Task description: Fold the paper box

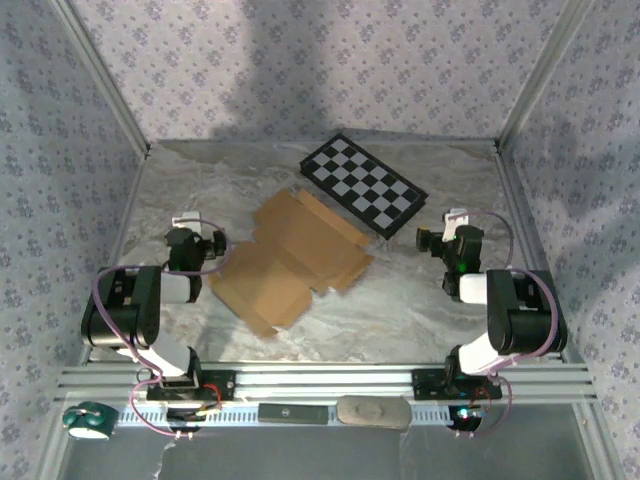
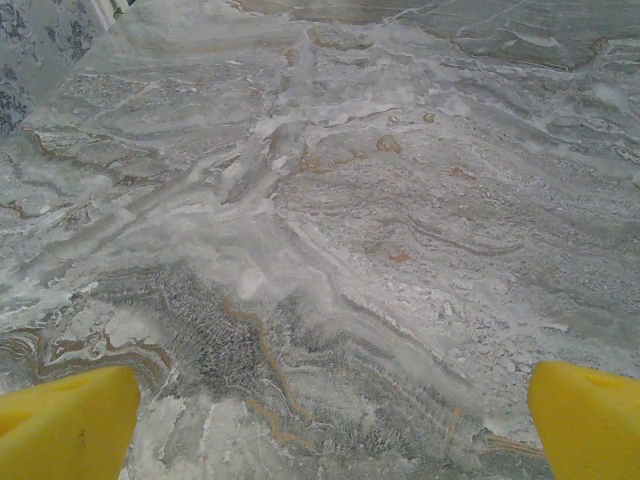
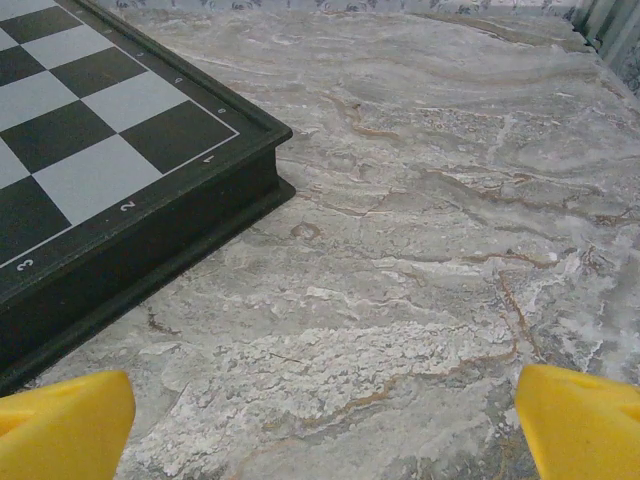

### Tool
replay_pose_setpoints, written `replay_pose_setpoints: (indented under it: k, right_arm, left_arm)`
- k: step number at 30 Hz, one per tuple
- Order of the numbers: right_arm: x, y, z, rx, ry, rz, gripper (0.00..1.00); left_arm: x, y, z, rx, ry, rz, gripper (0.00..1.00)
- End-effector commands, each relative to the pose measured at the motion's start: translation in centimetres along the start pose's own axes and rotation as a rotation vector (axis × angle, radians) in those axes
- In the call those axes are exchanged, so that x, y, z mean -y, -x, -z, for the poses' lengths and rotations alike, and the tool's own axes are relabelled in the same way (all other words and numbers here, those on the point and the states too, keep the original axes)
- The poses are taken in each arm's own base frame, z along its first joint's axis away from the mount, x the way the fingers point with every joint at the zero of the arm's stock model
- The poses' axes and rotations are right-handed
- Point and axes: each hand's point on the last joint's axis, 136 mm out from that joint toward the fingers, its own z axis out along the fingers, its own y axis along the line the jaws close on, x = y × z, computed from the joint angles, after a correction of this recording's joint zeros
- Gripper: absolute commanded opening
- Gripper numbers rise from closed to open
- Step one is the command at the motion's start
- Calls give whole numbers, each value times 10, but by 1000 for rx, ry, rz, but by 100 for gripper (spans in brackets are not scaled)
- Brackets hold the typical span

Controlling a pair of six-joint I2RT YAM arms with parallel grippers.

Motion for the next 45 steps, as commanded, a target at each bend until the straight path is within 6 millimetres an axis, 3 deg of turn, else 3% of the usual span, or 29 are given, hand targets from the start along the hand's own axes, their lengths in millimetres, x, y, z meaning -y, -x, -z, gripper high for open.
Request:
replay_pose_setpoints:
  k: [1,33,37,40,43,45]
  right_arm:
    - [0,6,-3,10,-2,-5,100]
    - [1,9,3,33,-19,-2,100]
    - [6,29,31,39,-138,29,100]
    - [0,51,51,63,-161,65,100]
    - [-11,117,93,168,-162,47,100]
    - [-14,171,134,204,-115,-106,100]
  left_arm:
    - [3,21,-1,53,-21,-5,100]
    - [3,22,0,63,-23,-8,100]
    - [9,41,25,89,26,-64,100]
    - [29,79,57,119,4,-95,100]
    - [54,140,103,245,12,-105,100]
    - [58,170,129,172,-1,80,100]
